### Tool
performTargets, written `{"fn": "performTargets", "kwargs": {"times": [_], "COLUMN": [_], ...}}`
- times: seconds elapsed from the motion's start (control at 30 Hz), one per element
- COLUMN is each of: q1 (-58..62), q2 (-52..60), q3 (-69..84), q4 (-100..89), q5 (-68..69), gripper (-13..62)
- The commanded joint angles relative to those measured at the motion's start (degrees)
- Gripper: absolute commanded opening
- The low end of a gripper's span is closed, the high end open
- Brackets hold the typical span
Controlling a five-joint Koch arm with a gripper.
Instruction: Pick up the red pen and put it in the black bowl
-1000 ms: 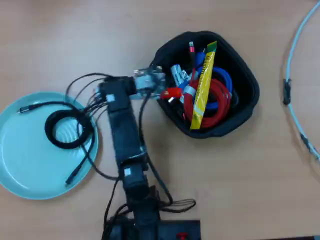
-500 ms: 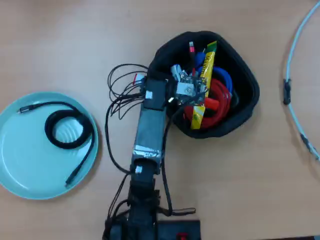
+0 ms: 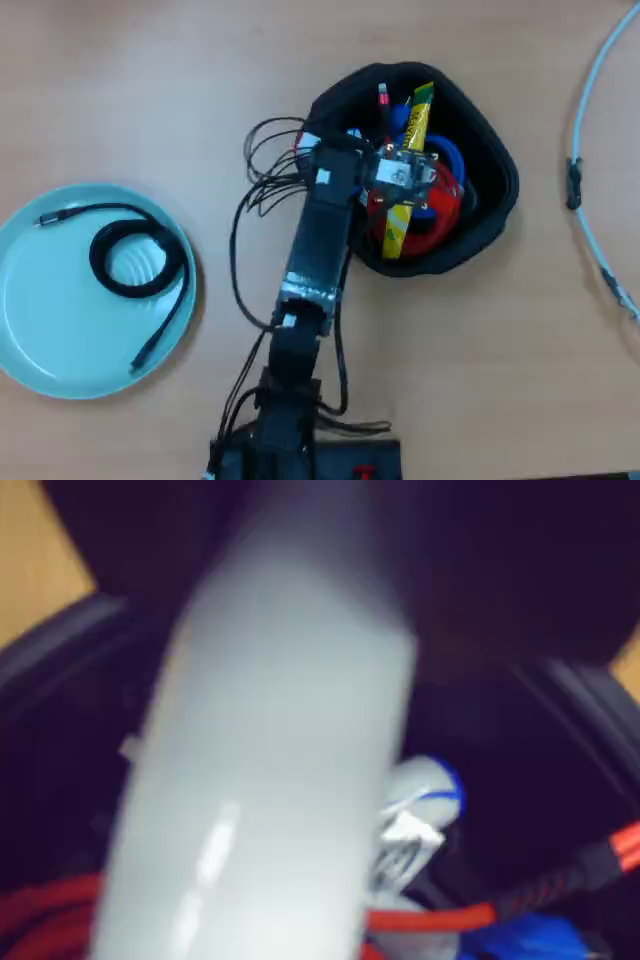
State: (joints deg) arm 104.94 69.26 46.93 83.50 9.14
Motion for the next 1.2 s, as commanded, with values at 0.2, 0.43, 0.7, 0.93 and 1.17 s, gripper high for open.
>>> {"fn": "performTargets", "kwargs": {"times": [0.2,0.43,0.7,0.93,1.17], "q1": [4.83,6.94,6.86,7.03,7.12], "q2": [-2.81,-6.59,-10.81,-11.87,-12.13], "q3": [-3.78,-3.96,-3.87,-2.64,-2.02], "q4": [-7.82,-13.27,-15.91,-15.21,-12.3], "q5": [-0.18,-0.09,-0.7,-2.2,-2.37], "gripper": [-6.1,-5.5,-4.8,12.4,34.1]}}
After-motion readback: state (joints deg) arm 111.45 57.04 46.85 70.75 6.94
